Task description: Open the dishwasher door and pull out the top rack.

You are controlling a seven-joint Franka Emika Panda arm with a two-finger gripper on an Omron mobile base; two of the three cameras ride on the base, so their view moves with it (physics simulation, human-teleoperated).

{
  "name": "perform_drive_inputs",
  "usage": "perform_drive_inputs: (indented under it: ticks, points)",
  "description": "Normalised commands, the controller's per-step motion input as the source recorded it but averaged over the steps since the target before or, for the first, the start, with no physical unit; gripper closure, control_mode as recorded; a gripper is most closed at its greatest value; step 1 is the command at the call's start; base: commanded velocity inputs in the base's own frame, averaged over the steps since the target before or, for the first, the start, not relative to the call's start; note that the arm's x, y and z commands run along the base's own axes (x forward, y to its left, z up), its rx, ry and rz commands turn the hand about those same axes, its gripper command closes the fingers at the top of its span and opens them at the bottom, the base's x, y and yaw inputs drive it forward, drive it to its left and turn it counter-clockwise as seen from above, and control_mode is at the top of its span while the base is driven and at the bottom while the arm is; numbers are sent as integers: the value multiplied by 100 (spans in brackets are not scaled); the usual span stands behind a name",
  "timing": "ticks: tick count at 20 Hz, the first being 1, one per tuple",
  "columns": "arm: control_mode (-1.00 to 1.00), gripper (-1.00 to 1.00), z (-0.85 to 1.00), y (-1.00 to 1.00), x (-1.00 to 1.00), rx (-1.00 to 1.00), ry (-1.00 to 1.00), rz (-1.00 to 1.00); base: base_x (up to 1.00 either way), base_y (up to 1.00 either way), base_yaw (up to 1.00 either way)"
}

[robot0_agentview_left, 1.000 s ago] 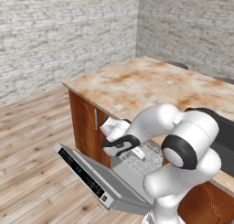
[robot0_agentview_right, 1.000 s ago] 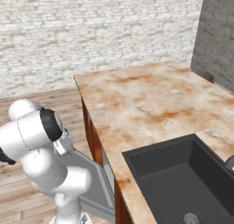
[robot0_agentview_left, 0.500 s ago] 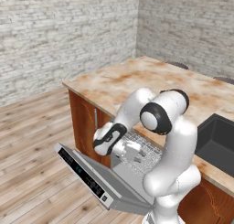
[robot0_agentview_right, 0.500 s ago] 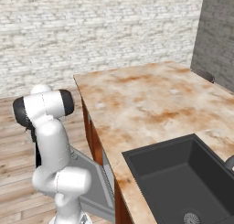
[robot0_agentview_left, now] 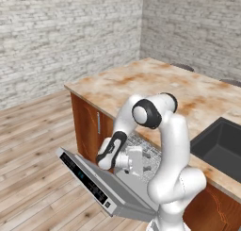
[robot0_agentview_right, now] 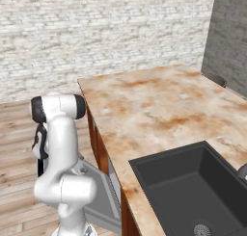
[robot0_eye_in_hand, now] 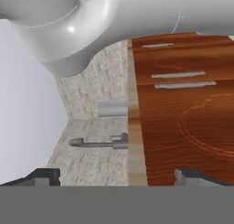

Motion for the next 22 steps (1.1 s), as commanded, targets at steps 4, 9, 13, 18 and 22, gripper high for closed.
perform_drive_inputs:
  ticks: [4, 9, 13, 18, 22]
  points:
    - [-100, -100, -5, -14, 28, 3, 20, 7, 0, 0, 0]
    - [-100, -100, -2, -42, 22, 21, 13, 11, 0, 0, 0]
    - [-100, -100, -11, -52, 19, 34, 10, 17, 0, 0, 0]
    - [-100, -100, -49, -13, 32, 39, 2, 16, 0, 0, 0]
    - [-100, -100, -64, 2, 41, 38, 0, 13, 0, 0, 0]
